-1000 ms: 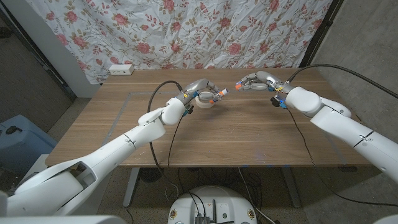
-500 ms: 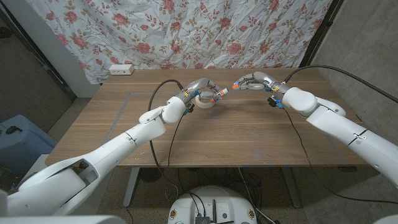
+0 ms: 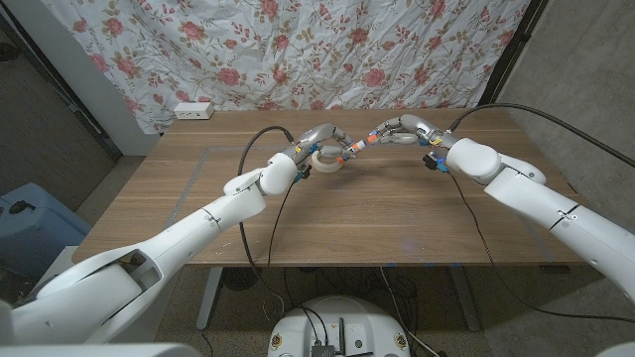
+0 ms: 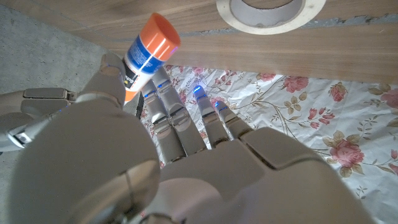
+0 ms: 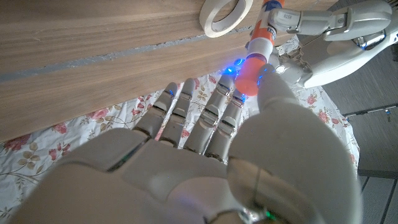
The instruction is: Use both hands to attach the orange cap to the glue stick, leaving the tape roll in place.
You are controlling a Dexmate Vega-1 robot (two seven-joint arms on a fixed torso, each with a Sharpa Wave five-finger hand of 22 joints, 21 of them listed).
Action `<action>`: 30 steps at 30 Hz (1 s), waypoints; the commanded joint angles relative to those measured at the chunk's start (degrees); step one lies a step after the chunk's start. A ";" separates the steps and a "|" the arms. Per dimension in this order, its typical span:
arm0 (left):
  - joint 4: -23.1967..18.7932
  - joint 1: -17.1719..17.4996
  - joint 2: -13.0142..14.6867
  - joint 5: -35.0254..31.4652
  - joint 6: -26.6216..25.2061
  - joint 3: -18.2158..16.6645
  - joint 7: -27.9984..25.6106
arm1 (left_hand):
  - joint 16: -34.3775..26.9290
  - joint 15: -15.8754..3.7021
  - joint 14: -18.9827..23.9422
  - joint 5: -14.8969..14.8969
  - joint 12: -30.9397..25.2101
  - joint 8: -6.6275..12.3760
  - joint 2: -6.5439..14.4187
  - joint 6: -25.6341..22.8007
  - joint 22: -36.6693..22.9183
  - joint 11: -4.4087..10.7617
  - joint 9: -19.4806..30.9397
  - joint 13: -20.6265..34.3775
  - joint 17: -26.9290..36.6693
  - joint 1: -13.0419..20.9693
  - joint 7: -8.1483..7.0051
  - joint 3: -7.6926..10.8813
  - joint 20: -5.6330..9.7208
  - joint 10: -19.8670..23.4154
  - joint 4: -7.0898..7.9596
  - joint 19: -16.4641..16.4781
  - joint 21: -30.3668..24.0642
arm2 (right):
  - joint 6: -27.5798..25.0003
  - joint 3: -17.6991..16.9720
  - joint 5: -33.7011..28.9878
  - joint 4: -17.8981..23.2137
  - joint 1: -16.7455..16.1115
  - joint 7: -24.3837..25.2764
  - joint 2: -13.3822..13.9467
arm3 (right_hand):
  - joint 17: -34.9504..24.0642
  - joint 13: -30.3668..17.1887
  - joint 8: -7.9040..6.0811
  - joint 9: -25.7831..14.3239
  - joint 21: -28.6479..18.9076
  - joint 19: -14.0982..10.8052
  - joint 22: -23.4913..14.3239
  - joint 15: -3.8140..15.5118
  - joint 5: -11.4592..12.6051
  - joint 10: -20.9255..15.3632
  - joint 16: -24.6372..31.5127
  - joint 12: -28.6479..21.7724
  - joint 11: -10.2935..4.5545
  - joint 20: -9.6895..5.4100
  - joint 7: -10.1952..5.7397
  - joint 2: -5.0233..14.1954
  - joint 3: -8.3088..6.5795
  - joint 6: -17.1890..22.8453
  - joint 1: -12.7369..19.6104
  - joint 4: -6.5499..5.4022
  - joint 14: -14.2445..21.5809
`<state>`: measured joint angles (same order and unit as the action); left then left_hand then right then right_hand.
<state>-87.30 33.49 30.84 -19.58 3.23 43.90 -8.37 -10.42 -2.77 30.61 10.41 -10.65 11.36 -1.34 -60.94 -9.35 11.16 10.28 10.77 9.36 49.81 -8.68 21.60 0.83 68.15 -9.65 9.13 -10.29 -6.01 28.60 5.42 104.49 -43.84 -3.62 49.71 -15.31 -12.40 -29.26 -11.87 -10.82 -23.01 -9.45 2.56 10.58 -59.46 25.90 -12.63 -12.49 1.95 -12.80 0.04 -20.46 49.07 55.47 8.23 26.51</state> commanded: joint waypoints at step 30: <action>-0.36 0.53 0.23 -0.12 0.18 0.07 -0.10 | 0.07 -6.30 -0.32 0.22 -0.37 0.48 1.31 -7.33 -0.17 1.63 0.60 0.25 0.13 0.74 0.29 0.27 0.24 1.49 0.29 0.41 -0.28 | -0.37 1.64 -1.24 -1.06 1.95 -0.70 -1.06 | -0.28 -0.44 0.14 0.06 0.03 -0.15 -0.17 7.11 -0.15 0.37 0.26 0.43 -0.12 0.47 -0.03 0.70 0.53 -0.81 -0.14 0.30 -0.70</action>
<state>-86.75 33.37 30.67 -19.52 4.01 44.30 -8.29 -10.42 -2.77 30.61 10.33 -10.82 11.36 -1.41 -61.24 -9.35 11.16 10.28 10.82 9.36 49.88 -8.37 21.60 1.03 68.16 -9.65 9.34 -10.29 -6.23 30.37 4.22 103.55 -42.02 -4.06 48.23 -15.30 -12.68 -29.23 -11.60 -10.82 -23.01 -9.45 2.66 10.57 -59.24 25.90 -12.19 -12.71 1.95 -12.81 0.24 -20.23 48.47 55.26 8.46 25.99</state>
